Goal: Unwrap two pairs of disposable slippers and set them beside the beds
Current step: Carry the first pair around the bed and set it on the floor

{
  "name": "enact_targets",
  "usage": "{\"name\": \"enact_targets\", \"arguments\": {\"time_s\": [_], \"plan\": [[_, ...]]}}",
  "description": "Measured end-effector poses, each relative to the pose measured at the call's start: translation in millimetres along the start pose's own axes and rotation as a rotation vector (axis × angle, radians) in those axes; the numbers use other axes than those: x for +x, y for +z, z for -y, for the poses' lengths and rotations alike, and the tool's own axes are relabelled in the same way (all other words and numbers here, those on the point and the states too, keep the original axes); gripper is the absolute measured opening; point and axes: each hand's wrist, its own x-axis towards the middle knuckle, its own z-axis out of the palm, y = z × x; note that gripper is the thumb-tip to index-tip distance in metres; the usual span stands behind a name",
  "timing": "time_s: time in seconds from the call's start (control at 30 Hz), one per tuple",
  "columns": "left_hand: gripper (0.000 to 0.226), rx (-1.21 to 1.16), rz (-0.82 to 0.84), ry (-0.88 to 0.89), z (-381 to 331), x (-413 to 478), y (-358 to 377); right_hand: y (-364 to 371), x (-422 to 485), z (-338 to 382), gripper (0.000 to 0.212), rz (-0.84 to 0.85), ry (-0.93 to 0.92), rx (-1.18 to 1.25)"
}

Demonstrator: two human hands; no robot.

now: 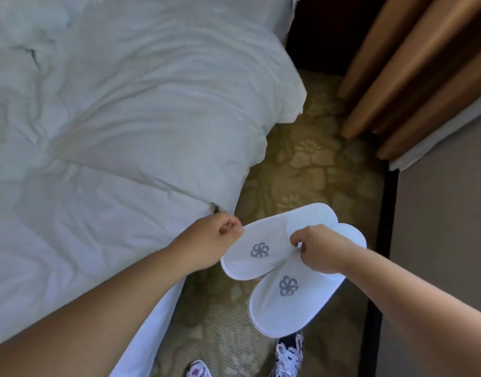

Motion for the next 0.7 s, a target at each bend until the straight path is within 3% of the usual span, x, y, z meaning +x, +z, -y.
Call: {"name": "enact_targets", "arguments": {"time_s": [0.1,0.23,0.43,0.7], "plan": [[0.026,0.015,-0.003,0.051,33.9,36.4,22.0,20.6,50.7,3.1,0.042,0.082,0.029,0.036],[0.028,0.039,-0.006,0.078,79.8,76.4,53.9,64.6,118.6,-1.5,0.027,0.049,0.094,0.195],[0.026,0.049,-0.02,0.048,155.1,98.8,110.9,157.6,208.8,-15.1,0.06,0.078,0.022,0.057],[0.021,0.094,-0.085,-0.142,277.0,106.9,206.6,253.8,305.9,-7.4,0.041,0.228,-0.262,-0.242]]}}
